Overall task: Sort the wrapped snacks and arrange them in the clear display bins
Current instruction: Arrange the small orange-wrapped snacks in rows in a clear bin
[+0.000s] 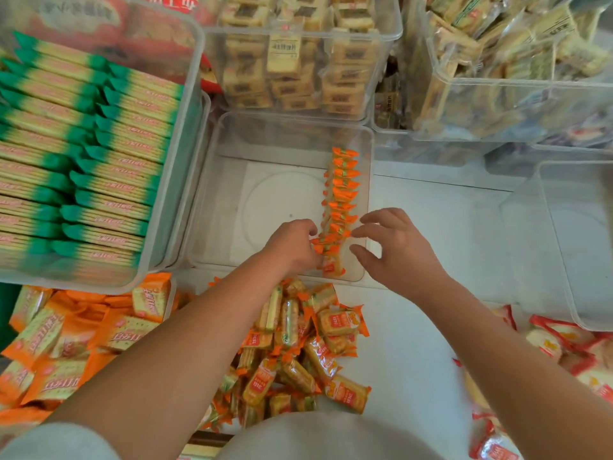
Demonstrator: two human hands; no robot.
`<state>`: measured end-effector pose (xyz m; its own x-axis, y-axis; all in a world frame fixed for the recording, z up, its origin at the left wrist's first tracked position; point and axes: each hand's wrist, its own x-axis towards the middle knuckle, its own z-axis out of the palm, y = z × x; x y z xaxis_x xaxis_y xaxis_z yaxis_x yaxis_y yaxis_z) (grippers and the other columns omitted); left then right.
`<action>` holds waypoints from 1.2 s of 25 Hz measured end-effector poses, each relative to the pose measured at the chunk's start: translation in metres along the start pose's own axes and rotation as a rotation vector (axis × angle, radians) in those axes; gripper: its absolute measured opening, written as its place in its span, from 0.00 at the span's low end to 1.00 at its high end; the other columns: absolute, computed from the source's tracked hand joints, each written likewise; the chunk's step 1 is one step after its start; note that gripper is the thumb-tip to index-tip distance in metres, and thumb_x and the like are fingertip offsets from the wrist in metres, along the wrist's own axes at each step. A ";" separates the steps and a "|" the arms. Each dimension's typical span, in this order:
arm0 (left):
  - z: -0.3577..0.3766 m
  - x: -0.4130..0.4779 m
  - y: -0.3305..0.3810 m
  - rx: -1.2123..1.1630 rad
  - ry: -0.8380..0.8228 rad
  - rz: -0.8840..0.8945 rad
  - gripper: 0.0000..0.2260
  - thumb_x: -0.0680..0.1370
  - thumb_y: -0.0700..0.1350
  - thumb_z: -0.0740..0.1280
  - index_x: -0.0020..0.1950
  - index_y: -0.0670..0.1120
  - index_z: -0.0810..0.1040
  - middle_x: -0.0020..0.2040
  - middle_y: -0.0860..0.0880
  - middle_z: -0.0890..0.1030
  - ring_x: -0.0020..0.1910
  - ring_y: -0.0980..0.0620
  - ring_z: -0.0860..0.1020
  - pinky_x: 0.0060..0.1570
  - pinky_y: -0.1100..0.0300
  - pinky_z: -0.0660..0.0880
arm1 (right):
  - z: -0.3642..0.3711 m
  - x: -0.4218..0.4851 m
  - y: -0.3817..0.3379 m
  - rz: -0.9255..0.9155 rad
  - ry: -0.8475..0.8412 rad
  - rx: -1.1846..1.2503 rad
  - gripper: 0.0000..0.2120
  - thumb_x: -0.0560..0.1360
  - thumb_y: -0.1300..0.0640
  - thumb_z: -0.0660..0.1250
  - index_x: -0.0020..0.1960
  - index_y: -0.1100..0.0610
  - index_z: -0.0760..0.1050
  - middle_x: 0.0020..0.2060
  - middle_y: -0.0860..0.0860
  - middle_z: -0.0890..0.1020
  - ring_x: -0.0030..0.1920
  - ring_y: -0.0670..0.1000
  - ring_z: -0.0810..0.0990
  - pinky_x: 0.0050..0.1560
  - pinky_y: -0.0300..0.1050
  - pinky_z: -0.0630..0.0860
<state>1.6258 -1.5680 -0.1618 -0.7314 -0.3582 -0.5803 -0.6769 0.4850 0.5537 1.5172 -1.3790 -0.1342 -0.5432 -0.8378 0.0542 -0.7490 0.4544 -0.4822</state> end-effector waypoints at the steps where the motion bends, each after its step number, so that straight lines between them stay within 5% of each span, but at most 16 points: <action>1: 0.002 0.002 -0.001 0.008 0.015 -0.010 0.25 0.69 0.52 0.80 0.64 0.50 0.81 0.52 0.51 0.78 0.53 0.49 0.79 0.54 0.56 0.77 | 0.000 -0.010 0.002 0.086 0.083 0.080 0.10 0.75 0.56 0.76 0.57 0.54 0.85 0.58 0.53 0.82 0.61 0.58 0.78 0.58 0.54 0.78; 6: 0.007 0.004 0.005 -0.157 -0.034 -0.018 0.19 0.71 0.56 0.79 0.60 0.53 0.85 0.47 0.56 0.82 0.49 0.54 0.80 0.53 0.60 0.75 | 0.008 -0.038 0.002 0.449 0.148 0.471 0.08 0.79 0.58 0.71 0.57 0.52 0.83 0.57 0.44 0.80 0.59 0.44 0.80 0.57 0.47 0.80; 13: 0.014 0.007 0.011 -0.166 0.023 -0.072 0.13 0.68 0.47 0.83 0.43 0.53 0.80 0.43 0.51 0.84 0.46 0.50 0.83 0.50 0.53 0.80 | 0.008 -0.033 -0.006 0.558 0.085 0.599 0.07 0.80 0.57 0.70 0.54 0.46 0.80 0.55 0.43 0.82 0.56 0.43 0.81 0.55 0.49 0.81; 18: 0.026 0.007 0.025 -0.035 0.095 -0.047 0.15 0.67 0.51 0.82 0.44 0.54 0.77 0.43 0.55 0.81 0.46 0.51 0.81 0.45 0.56 0.77 | 0.007 -0.031 -0.011 0.564 0.100 0.587 0.07 0.80 0.57 0.69 0.55 0.45 0.80 0.55 0.43 0.82 0.56 0.43 0.81 0.55 0.49 0.82; 24: 0.019 0.003 0.015 -0.091 0.160 -0.032 0.10 0.72 0.55 0.77 0.47 0.53 0.79 0.44 0.57 0.80 0.47 0.53 0.80 0.48 0.56 0.79 | -0.002 -0.045 -0.016 0.577 0.121 0.600 0.08 0.81 0.57 0.69 0.54 0.45 0.79 0.54 0.42 0.82 0.53 0.35 0.79 0.50 0.34 0.79; 30: 0.004 -0.026 0.009 -0.100 0.234 0.023 0.05 0.78 0.48 0.72 0.53 0.50 0.82 0.45 0.55 0.81 0.49 0.51 0.81 0.53 0.54 0.80 | 0.002 -0.069 -0.020 0.649 0.102 0.622 0.06 0.80 0.56 0.69 0.55 0.49 0.82 0.51 0.41 0.84 0.50 0.35 0.80 0.47 0.29 0.77</action>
<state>1.6395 -1.5514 -0.1440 -0.7381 -0.5282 -0.4197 -0.6563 0.4178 0.6283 1.5701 -1.3311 -0.1298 -0.8404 -0.4294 -0.3306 0.0407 0.5582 -0.8287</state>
